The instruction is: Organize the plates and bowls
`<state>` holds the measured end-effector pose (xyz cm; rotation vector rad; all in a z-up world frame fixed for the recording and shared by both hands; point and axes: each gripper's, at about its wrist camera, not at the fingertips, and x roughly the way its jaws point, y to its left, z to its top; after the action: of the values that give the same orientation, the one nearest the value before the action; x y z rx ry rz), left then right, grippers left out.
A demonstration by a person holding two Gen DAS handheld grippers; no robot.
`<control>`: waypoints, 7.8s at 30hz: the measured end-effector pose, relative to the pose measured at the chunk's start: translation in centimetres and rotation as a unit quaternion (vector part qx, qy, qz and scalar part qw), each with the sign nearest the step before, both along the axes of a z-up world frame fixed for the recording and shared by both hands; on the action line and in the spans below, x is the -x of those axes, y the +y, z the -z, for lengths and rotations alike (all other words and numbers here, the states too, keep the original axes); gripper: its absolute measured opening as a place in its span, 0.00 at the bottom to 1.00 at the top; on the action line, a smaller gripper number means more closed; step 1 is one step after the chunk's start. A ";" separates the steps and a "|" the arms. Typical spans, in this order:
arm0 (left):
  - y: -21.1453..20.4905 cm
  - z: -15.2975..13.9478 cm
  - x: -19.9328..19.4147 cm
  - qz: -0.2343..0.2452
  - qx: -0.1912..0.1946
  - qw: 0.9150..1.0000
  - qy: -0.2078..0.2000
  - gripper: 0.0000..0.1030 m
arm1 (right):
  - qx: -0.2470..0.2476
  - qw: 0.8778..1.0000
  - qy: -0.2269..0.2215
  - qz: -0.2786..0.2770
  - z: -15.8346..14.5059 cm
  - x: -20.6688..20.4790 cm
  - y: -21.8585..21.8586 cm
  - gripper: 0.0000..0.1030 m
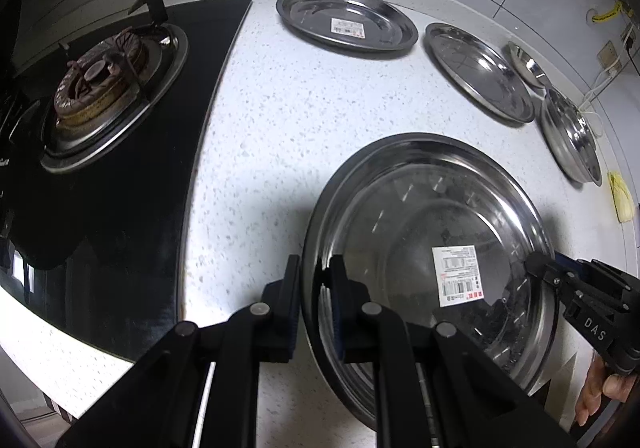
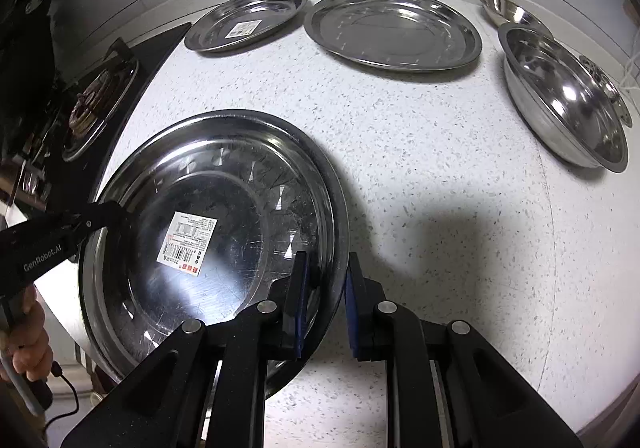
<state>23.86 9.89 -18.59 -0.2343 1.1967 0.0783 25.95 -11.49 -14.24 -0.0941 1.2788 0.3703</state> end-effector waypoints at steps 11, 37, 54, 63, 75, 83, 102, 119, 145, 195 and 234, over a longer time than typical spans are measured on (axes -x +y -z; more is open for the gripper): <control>-4.2 -0.5 2.1 0.014 0.007 1.000 -0.019 0.12 | 0.004 1.000 -0.023 -0.004 -0.9 2.8 -4.0 0.15; -7.1 0.1 2.6 0.016 -0.010 0.999 -0.042 0.12 | -0.005 0.999 -0.037 0.005 0.1 3.7 -8.1 0.14; -5.2 -5.8 -5.0 -0.009 0.073 0.995 -0.069 0.43 | -0.033 0.986 -0.161 -0.024 -8.7 -3.1 -10.7 0.60; -7.2 -3.1 -17.8 -0.033 0.140 0.989 -0.023 0.43 | -0.041 0.995 -0.084 -0.041 -6.6 -20.5 -7.7 0.60; -7.1 1.5 -23.0 -0.072 0.138 0.988 0.004 0.42 | -0.002 1.000 0.012 -0.016 1.2 -28.7 -5.7 0.48; -7.6 2.0 -24.5 -0.066 0.156 0.985 -0.006 0.25 | 0.016 0.999 0.036 -0.016 3.1 -29.7 -5.2 0.16; -6.5 -5.4 -19.0 -0.066 0.160 0.982 -0.072 0.09 | 0.030 0.996 -0.084 -0.033 -5.1 -24.5 -3.6 0.12; -3.0 -8.2 1.2 0.024 0.156 0.986 -0.050 0.09 | -0.044 0.997 -0.063 -0.007 -9.9 0.1 -7.4 0.09; -3.1 -3.8 3.7 0.032 0.095 0.993 -0.062 0.12 | -0.065 0.995 -0.015 0.074 -3.9 3.0 -11.8 0.15; 12.5 1.2 -26.4 -0.082 0.130 0.987 -0.056 0.47 | -0.206 0.976 0.051 0.050 4.0 -24.6 7.4 0.19; -0.4 -18.0 -2.2 0.054 0.115 0.982 -0.137 0.11 | -0.196 0.974 -0.091 0.076 -18.4 -3.3 -6.2 0.09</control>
<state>26.04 9.52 -0.61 -0.3707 0.9414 -0.1841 29.29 -17.73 4.17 0.2978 1.0059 0.4636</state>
